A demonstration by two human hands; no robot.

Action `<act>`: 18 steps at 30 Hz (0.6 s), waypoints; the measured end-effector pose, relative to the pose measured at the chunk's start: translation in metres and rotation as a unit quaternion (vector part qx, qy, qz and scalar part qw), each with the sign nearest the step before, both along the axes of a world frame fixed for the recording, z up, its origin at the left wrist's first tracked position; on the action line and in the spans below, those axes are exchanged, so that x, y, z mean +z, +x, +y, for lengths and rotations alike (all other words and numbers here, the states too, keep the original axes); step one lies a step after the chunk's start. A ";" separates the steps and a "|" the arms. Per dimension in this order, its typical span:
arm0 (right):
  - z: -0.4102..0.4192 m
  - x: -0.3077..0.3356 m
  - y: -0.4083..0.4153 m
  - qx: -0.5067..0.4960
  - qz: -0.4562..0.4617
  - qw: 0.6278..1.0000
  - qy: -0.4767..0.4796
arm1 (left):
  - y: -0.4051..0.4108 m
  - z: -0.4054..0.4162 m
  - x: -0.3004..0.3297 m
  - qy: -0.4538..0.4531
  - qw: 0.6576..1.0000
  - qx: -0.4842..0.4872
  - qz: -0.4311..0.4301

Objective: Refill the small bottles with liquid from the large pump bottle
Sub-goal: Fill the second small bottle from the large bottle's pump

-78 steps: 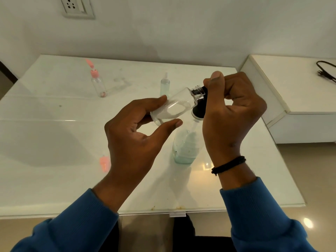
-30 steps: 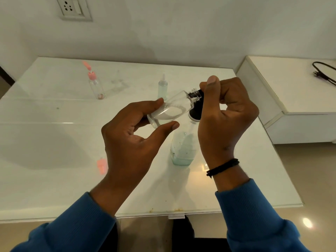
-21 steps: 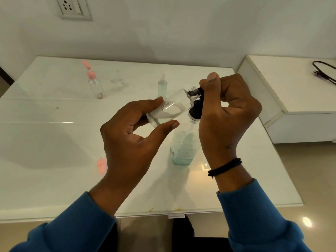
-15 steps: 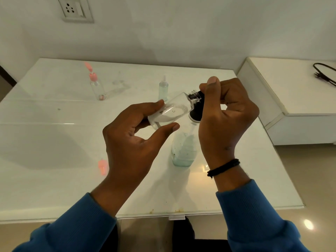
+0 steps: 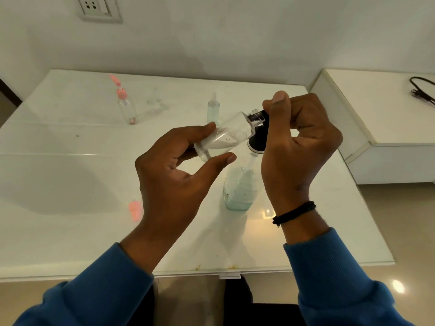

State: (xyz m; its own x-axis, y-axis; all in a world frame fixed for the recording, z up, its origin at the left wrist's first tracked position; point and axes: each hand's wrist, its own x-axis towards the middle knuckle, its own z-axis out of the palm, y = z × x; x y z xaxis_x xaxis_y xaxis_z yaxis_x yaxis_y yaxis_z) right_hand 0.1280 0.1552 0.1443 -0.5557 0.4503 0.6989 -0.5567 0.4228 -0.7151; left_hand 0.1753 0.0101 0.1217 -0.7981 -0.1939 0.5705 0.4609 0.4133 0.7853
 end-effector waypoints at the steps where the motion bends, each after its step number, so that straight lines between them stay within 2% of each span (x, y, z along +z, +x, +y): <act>1: -0.001 -0.002 0.000 0.000 -0.002 1.000 -0.001 | 0.000 0.000 -0.001 -0.003 1.000 0.000 0.001; 18: 0.001 0.002 -0.002 -0.002 0.005 1.000 0.005 | 0.000 0.000 0.000 0.003 1.000 0.004 0.004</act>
State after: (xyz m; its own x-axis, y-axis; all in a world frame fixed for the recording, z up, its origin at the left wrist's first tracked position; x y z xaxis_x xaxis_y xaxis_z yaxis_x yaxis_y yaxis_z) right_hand 0.1262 0.1561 0.1466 -0.5468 0.4459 0.7086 -0.5617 0.4322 -0.7054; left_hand 0.1754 0.0102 0.1217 -0.7924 -0.2041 0.5749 0.4632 0.4119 0.7847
